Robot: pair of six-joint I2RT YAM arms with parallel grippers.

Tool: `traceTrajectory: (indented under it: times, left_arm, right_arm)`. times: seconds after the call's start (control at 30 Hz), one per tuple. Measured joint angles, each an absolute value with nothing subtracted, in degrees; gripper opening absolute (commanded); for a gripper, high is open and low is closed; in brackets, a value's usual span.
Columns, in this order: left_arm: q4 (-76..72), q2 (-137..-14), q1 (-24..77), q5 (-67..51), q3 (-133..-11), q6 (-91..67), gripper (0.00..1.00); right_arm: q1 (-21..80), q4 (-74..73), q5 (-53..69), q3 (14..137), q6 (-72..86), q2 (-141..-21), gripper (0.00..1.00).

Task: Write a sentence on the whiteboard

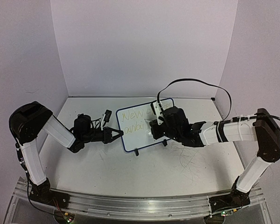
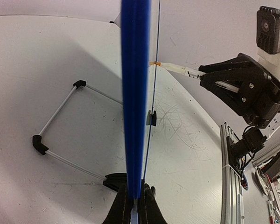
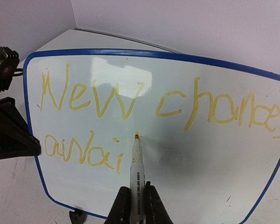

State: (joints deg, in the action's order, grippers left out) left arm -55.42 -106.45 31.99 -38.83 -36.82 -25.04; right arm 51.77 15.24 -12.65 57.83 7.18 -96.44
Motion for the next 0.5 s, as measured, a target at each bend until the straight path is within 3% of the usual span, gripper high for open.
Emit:
traceTrajectory:
  times: [0.5]
  left_arm:
    - [-54.89, -106.43, 31.99, -38.81, -37.17, -25.06, 0.0]
  right_arm:
    - [52.56, 15.38, -11.31, 53.91, 8.87, -96.02, 0.0]
